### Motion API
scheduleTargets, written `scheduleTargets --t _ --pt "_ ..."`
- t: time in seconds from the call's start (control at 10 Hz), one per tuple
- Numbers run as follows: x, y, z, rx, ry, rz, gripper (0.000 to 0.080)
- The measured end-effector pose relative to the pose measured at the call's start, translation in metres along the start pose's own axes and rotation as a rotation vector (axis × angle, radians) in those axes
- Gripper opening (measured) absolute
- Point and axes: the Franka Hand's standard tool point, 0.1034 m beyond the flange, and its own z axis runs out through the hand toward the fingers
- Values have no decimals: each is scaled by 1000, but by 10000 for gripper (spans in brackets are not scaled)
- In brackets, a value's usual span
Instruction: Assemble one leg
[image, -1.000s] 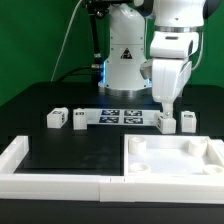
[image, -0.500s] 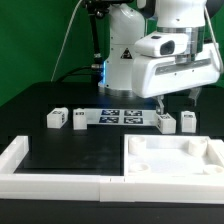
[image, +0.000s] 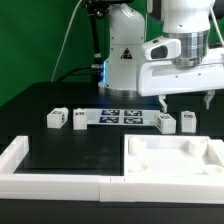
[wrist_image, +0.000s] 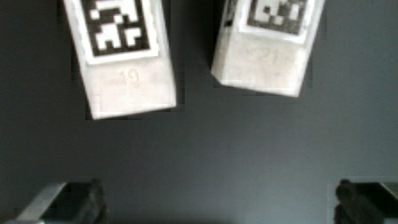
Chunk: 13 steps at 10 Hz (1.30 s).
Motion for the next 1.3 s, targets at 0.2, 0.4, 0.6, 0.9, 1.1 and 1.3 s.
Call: scheduleTargets --t 0.2,0.4,0.6,0.9,1.1,1.3 --pt "-3 0 1 0 -28 1 649" --pt "-12 -9 4 2 -281 41 649" --pt "-25 -21 13 -8 -508 82 649" --pt "-33 -27 22 4 -778 74 649" --pt "-38 -29 29 17 -980 62 649" --pt "-36 -31 35 16 -956 62 649"
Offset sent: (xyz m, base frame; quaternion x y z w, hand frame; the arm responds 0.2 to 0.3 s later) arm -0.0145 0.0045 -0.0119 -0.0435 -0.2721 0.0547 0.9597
